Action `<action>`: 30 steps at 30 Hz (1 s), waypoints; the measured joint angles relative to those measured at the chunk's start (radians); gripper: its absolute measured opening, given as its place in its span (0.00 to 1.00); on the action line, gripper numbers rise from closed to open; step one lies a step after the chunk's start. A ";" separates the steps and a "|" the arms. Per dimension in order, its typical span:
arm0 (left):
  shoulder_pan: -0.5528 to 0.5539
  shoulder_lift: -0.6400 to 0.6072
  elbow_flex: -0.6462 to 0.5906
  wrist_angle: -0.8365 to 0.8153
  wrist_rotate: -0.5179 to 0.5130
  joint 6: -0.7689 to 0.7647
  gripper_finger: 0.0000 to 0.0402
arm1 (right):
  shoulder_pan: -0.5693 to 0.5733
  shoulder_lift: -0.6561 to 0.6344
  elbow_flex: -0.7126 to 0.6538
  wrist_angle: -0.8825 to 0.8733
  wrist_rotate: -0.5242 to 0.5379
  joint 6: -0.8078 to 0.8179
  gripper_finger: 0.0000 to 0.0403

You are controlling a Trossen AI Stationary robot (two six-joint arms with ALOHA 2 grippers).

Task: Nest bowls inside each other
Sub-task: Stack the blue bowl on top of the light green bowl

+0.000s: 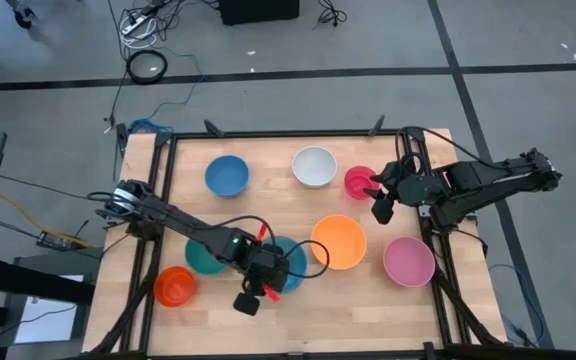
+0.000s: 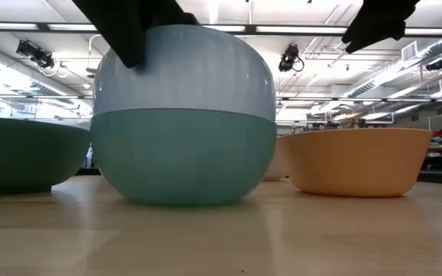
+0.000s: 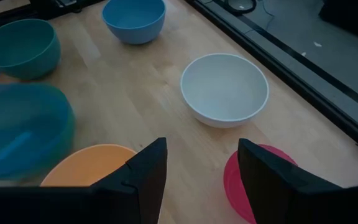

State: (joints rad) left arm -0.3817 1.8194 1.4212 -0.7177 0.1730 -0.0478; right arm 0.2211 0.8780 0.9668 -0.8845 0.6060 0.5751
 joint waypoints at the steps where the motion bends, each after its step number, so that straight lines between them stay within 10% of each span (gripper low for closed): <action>1: 0.000 0.000 0.000 0.000 0.000 -0.005 0.14 | 0.000 0.000 0.000 0.000 0.000 0.000 0.46; 30: -0.033 -0.001 0.163 -0.023 0.088 -0.121 0.16 | 0.001 0.035 0.000 -0.001 -0.031 -0.002 0.46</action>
State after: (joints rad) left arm -0.4145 1.8187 1.5839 -0.7407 0.2609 -0.1691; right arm 0.2218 0.9134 0.9668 -0.8858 0.5748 0.5735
